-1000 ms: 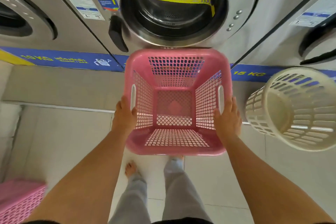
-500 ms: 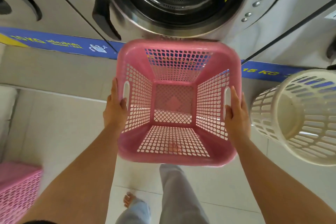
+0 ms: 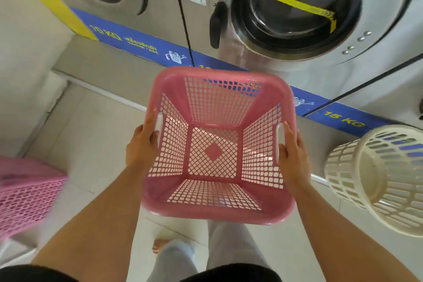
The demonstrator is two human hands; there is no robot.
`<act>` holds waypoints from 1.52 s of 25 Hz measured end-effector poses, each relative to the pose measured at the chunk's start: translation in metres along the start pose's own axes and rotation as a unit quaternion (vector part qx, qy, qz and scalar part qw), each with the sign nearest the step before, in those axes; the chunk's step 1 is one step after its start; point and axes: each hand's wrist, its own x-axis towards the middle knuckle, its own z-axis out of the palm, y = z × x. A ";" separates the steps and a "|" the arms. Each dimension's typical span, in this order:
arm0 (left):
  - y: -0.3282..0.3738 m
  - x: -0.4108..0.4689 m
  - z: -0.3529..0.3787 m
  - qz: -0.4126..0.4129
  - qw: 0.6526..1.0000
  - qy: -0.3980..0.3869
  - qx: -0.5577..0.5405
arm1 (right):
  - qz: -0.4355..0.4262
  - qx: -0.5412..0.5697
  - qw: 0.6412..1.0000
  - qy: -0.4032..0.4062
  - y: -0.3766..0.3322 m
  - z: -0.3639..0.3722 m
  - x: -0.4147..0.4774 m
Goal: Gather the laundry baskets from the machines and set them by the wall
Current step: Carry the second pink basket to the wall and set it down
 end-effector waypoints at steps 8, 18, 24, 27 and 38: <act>-0.151 -0.104 -0.098 -0.092 0.985 0.114 -0.088 | -0.140 0.005 0.989 -0.047 -0.132 0.048 -0.091; -0.370 -0.236 -0.215 -0.249 0.911 0.300 -0.132 | -0.349 0.027 0.927 -0.130 -0.338 0.161 -0.229; -0.462 -0.311 -0.287 -0.327 0.812 0.461 -0.146 | -0.485 0.074 0.862 -0.124 -0.468 0.209 -0.321; -0.490 -0.334 -0.314 -0.338 0.754 0.542 -0.154 | -0.535 0.110 0.831 -0.102 -0.518 0.227 -0.357; -0.622 -0.262 -0.373 -0.357 0.696 0.605 -0.149 | -0.585 0.149 0.786 -0.134 -0.673 0.375 -0.374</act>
